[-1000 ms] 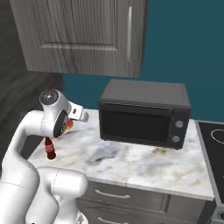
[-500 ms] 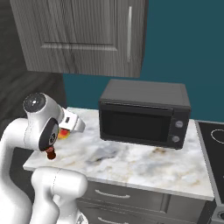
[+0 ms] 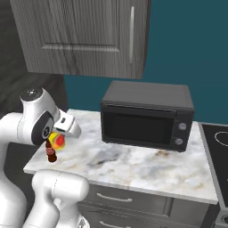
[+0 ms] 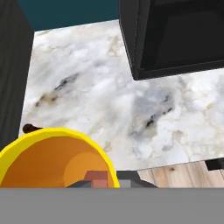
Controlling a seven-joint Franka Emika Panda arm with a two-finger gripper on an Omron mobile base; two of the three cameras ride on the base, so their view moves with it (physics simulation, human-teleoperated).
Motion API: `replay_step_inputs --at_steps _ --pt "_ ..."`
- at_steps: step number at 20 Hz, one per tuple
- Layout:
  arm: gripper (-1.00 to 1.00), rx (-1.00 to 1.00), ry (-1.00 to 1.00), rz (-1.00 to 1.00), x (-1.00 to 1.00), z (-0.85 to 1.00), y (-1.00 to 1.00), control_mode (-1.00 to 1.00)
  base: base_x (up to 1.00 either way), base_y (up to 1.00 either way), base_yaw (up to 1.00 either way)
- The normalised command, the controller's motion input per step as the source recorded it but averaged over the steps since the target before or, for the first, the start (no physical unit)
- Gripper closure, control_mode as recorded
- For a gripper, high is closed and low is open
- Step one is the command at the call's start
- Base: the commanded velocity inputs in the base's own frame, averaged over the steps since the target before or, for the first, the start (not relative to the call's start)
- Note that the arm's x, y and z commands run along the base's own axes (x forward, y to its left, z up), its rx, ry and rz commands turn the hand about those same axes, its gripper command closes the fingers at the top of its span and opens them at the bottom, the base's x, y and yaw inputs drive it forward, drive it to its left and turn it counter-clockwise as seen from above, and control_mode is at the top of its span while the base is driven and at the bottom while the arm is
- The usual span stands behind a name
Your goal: Place the microwavable item in the microwave. Then, close the microwave door and press the start button.
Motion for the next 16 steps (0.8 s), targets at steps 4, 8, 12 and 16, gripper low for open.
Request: replay_step_inputs --at_steps 4,8,12,16 --pt "1.0 0.0 0.0 0.0 -0.55 -0.15 0.0 -1.0 0.0 0.0 0.0" --pt "1.0 0.0 0.0 0.0 -0.39 -0.03 0.0 1.0 -0.5 0.0 -0.01" --pt "1.0 0.0 0.0 0.0 0.0 0.0 0.0 1.0 -1.0 0.0 -0.04" --pt "1.0 0.0 0.0 0.0 0.0 0.0 0.0 1.0 -1.0 0.02 -0.03"
